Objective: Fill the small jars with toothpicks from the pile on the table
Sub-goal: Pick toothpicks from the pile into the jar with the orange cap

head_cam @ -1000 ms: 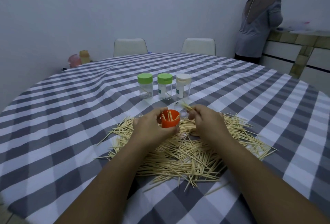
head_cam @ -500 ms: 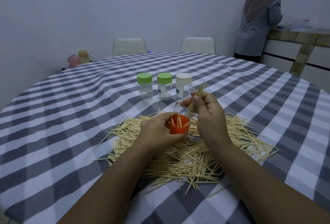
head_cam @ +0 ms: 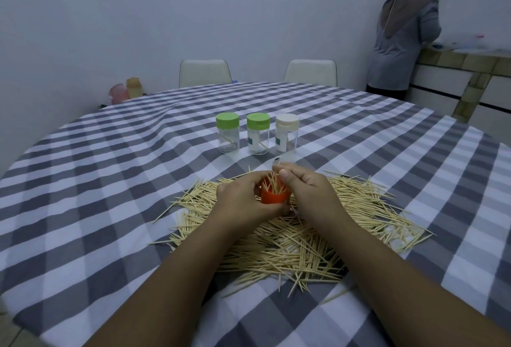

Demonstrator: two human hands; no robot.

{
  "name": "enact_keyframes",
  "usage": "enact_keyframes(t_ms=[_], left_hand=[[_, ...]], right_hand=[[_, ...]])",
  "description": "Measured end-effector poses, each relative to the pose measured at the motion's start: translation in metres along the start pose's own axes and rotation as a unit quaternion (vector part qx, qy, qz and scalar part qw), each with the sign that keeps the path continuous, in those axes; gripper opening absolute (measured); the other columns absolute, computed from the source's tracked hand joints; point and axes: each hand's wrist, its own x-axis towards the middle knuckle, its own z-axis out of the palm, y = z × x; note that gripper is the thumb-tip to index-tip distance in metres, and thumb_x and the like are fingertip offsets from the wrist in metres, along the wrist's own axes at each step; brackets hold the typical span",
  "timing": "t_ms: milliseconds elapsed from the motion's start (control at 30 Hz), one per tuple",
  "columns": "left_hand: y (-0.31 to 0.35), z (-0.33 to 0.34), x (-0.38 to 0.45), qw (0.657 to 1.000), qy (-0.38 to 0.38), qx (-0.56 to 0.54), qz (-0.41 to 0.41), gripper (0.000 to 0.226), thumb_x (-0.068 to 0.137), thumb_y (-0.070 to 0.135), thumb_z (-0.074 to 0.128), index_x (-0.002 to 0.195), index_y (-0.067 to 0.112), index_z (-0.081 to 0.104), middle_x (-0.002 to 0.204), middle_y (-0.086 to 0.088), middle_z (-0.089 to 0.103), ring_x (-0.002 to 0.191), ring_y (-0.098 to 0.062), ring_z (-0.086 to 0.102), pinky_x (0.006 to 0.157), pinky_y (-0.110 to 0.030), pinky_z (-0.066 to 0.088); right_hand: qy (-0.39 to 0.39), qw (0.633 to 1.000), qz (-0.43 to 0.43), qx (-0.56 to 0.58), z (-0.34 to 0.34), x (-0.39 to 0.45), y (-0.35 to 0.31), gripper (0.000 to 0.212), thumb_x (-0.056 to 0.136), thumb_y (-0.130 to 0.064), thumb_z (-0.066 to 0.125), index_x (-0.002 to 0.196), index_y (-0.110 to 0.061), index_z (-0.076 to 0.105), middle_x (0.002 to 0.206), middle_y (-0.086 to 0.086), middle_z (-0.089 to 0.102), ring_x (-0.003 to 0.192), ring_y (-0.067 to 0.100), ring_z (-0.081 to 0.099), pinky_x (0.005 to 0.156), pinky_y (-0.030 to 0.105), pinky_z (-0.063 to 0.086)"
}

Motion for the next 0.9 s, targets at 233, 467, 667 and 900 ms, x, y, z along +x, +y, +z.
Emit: enact_keyframes(t_ms=[233,467,667,900], left_hand=[[-0.001,0.0,0.0,1.0,-0.01,0.014,-0.026,0.082,0.065,0.046,0.082,0.137,0.035,0.044,0.102,0.017,0.051,0.116,-0.013,0.05,0.107,-0.045,0.035],[-0.002,0.001,0.002,0.999,-0.005,0.025,-0.022,0.078,0.066,0.047,0.081,0.134,0.035,0.045,0.109,0.013,0.054,0.118,-0.016,0.049,0.106,-0.045,0.037],[-0.005,0.002,0.001,0.999,0.001,0.033,-0.021,0.079,0.065,0.05,0.081,0.134,0.037,0.045,0.114,0.011,0.058,0.118,-0.018,0.048,0.104,-0.044,0.038],[-0.005,0.001,0.001,0.999,0.032,0.014,-0.017,0.079,0.064,0.05,0.082,0.133,0.038,0.047,0.104,0.015,0.056,0.114,-0.016,0.051,0.104,-0.044,0.038]], right_hand=[[0.021,0.992,-0.002,-0.124,-0.018,0.007,0.005,0.033,0.098,-0.017,0.043,0.127,-0.021,0.057,0.124,-0.003,0.06,0.104,0.008,0.055,0.069,0.013,0.05],[-0.109,0.836,-0.042,-0.537,-0.018,0.005,0.015,0.043,0.095,-0.029,0.043,0.138,-0.031,0.041,0.139,-0.003,0.046,0.129,0.02,0.032,0.103,0.043,0.023],[-0.091,0.789,-0.073,-0.603,-0.013,0.007,0.018,0.037,0.095,-0.028,0.044,0.133,-0.027,0.046,0.131,0.002,0.048,0.125,0.023,0.034,0.1,0.042,0.026],[-0.046,0.782,-0.075,-0.617,-0.013,0.005,0.015,0.028,0.093,-0.025,0.048,0.12,-0.021,0.056,0.122,0.0,0.054,0.117,0.023,0.043,0.095,0.039,0.03]])
